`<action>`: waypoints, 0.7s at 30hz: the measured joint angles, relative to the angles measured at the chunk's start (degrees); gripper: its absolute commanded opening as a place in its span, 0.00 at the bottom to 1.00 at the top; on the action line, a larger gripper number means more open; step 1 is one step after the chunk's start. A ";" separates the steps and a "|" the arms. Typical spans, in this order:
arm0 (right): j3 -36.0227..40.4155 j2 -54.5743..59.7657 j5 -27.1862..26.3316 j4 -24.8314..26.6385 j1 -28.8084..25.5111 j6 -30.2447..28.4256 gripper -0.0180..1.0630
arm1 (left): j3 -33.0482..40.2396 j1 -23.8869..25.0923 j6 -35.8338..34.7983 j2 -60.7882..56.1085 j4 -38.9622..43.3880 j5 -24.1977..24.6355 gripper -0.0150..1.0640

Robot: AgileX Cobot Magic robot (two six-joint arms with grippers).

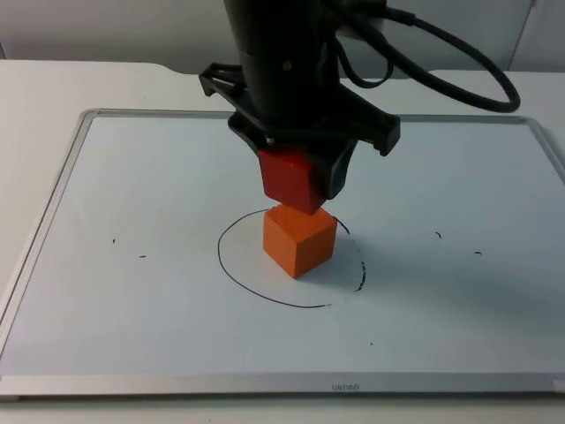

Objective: Pick up one cube with the left hand and another cube with the right hand. First place the cube in the right hand at the target position, then stack the cube in the left hand on top.

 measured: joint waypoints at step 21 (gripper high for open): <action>0.00 0.00 -0.10 0.00 0.00 0.21 0.77 | -7.80 0.00 -0.53 6.35 1.85 7.69 0.01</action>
